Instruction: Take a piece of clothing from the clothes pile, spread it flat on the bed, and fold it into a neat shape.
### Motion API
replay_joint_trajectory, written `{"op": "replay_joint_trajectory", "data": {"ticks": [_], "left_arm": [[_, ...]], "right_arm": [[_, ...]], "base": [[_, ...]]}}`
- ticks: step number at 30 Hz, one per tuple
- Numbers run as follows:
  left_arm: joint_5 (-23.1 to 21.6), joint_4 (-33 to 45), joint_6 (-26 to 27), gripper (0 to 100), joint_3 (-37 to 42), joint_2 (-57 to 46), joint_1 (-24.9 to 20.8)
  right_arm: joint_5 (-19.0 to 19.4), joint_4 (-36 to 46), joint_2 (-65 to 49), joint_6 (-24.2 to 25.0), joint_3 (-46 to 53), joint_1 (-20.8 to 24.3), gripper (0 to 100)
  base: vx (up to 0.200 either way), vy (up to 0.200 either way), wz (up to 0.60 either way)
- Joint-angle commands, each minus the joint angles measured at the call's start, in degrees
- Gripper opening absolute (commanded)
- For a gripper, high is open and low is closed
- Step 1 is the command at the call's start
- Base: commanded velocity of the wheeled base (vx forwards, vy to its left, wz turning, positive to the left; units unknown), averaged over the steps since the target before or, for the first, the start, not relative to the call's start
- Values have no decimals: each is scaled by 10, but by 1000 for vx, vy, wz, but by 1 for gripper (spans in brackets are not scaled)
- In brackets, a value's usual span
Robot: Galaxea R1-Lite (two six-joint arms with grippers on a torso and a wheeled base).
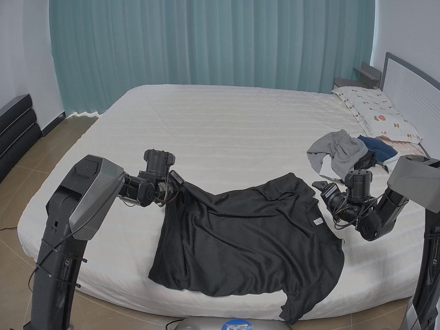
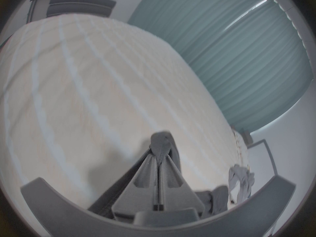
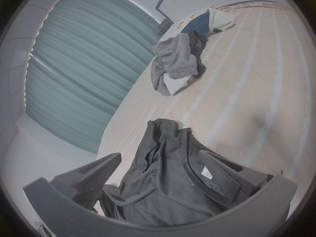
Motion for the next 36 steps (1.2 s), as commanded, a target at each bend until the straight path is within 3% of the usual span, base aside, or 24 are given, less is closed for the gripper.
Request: {"op": "replay_joint_trajectory", "data": {"ticks": [1, 6, 13, 14, 23, 28, 31, 32, 36], "left_arm": [[24, -16, 3, 0, -59, 6, 25], [26, -22, 55, 0, -77, 15, 39], [26, -15, 61, 0, -73, 37, 42], [26, -14, 61, 100, -70, 38, 42], [10, 36, 55, 100, -17, 18, 42], [-76, 13, 54, 100, 144, -84, 48], [-87, -19, 53, 100, 212, -118, 46], [-92, -73, 49, 100, 296, -158, 43], [-109, -164, 33, 100, 424, -216, 41]], "right_arm": [[-1, -2, 12, -2, -5, -1, 100], [-1, -20, 20, -6, -7, -5, 100], [-1, -25, 35, -17, -10, -18, 100], [-1, -25, 37, -20, -10, -23, 100], [7, -22, 77, -53, -31, -39, 100], [40, -1, 100, -75, -83, -45, 100], [40, 18, 113, -85, -109, -44, 100], [40, 40, 135, -91, -144, -44, 100], [40, 62, 175, -99, -195, -40, 100]], "base": [[0, 0, 0], [0, 0, 0], [0, 0, 0], [0, 0, 0], [0, 0, 0], [0, 0, 0], [0, 0, 0], [0, 0, 0], [0, 0, 0]]}}
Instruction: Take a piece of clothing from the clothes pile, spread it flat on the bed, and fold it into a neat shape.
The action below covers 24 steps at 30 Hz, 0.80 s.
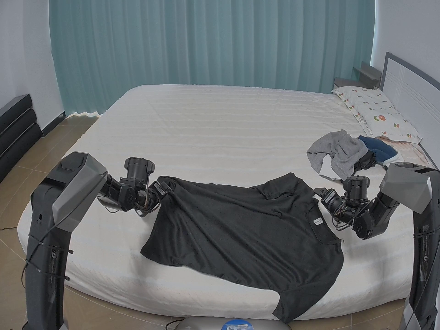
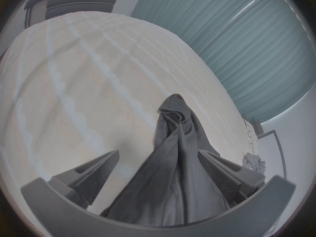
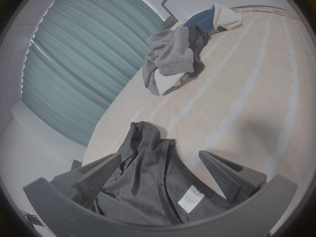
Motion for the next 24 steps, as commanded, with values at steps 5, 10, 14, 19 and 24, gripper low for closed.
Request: {"op": "replay_joint_trajectory", "data": {"ticks": [5, 10, 14, 19, 24], "left_arm": [[-43, -160, -25, 100, 341, -207, -5], [-57, -195, -55, 100, 423, -241, -6], [-51, -232, -59, 100, 480, -241, -15], [-57, -310, -66, 100, 544, -238, -40], [-57, -342, -66, 100, 566, -236, -48]], "right_arm": [[9, 57, 110, -41, -149, 5, 100], [8, 89, 130, -56, -206, 5, 0], [6, 98, 132, -56, -241, -1, 0], [3, 104, 132, -56, -292, -9, 0], [-2, 123, 136, -57, -371, -23, 0]], "base": [[0, 0, 0], [0, 0, 0], [0, 0, 0], [0, 0, 0], [0, 0, 0]]}}
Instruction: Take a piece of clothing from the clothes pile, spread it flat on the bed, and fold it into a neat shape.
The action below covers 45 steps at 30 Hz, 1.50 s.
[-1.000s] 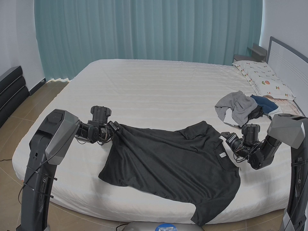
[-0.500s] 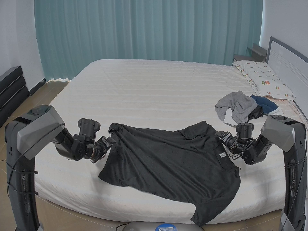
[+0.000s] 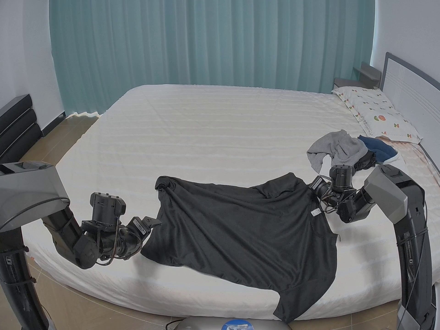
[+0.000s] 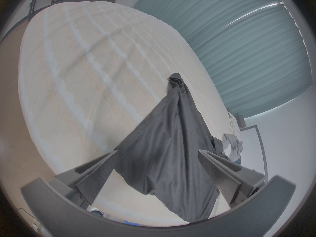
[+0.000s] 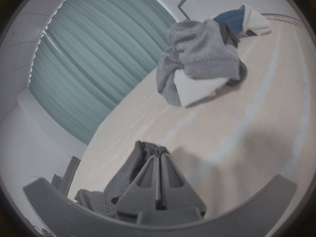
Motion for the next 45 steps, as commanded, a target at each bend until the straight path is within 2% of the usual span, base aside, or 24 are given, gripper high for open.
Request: {"op": "replay_joint_trajectory", "data": {"ticks": [1, 7, 10, 11, 15, 17, 18, 19, 26, 35, 40, 45], "left_arm": [[-2, -19, -3, 100, 36, -10, -14], [-1, -22, -2, 100, 34, 16, -15], [-1, -22, -1, 100, 37, 17, -19], [1, -22, -1, 100, 37, 18, -22], [5, -22, 2, 100, 40, 19, -28], [5, -23, 2, 100, 39, 21, -29], [5, -23, 2, 100, 39, 21, -29], [6, -23, 3, 100, 35, 23, -29], [33, -24, 4, 100, 32, 36, -29], [37, -65, 3, 100, 47, 38, -30], [36, -65, 0, 100, 51, 38, -34], [39, -65, 1, 100, 56, 39, -38]], "right_arm": [[-4, 15, 14, -2, -73, -15, 0], [-4, 41, 30, -5, -97, -22, 0], [-4, 37, 43, -22, -91, -21, 0], [-4, 36, 43, -26, -89, -21, 100], [-2, 32, 20, -24, -54, -22, 100], [1, 18, -29, -20, 6, -28, 100], [1, 18, -29, -20, 6, -28, 100], [10, -2, -73, -16, 71, -31, 100], [52, -92, -196, -14, 274, -49, 100], [65, -99, -341, -12, 494, -35, 100], [65, -108, -367, -3, 579, -16, 100], [76, -148, -361, 12, 652, -11, 100]], "base": [[0, 0, 0], [0, 0, 0], [0, 0, 0], [0, 0, 0], [0, 0, 0], [0, 0, 0], [0, 0, 0], [0, 0, 0], [0, 0, 0], [0, 0, 0], [0, 0, 0], [-200, 0, 0]]}}
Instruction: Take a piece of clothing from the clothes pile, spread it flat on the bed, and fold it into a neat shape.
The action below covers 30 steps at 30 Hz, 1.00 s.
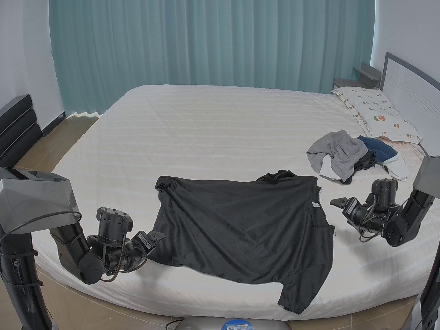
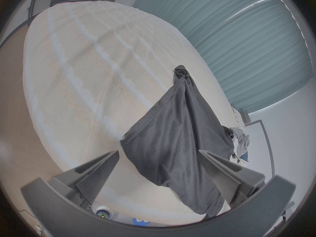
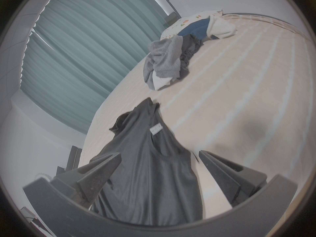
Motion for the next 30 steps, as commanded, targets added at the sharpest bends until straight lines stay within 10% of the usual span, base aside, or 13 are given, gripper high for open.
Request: {"op": "replay_joint_trajectory", "data": {"ticks": [1, 30], "left_arm": [[3, -4, 0, 100, 8, 5, -6], [124, 3, 35, 100, -138, 112, -11]], "right_arm": [[13, -38, -41, 14, 89, 13, 100], [38, -84, -3, 59, 121, 45, 100]], "base": [[-200, 0, 0], [-21, 0, 0]]}}
